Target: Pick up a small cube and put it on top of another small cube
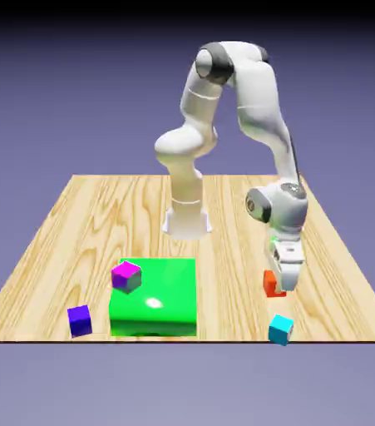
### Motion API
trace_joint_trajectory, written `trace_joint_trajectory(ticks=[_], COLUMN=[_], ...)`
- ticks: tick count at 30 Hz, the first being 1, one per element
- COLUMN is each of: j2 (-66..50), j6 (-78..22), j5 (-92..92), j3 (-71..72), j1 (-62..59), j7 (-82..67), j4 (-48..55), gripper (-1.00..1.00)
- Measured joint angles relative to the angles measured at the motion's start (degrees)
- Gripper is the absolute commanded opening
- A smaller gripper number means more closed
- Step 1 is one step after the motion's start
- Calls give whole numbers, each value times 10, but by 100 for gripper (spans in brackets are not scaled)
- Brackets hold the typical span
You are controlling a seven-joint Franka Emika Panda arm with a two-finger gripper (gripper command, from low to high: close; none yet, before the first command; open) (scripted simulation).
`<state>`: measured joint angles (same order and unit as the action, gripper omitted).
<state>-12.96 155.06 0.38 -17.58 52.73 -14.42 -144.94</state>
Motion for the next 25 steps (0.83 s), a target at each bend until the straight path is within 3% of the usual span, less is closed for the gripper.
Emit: trace_joint_trajectory(ticks=[2,16,18,22,23,25], j2=[14,191,191,109,98,98], j6=[-12,-266,-266,-166,-153,-152], j5=[-6,-106,-106,-42,-34,-34], j3=[-6,-238,-238,-228,-227,-227], j1=[6,-289,-285,-302,-306,-305], j7=[4,-31,-31,-78,-84,-84], j4=[-2,98,98,65,61,61], gripper=[-100,-100,-100,-100,100,100])
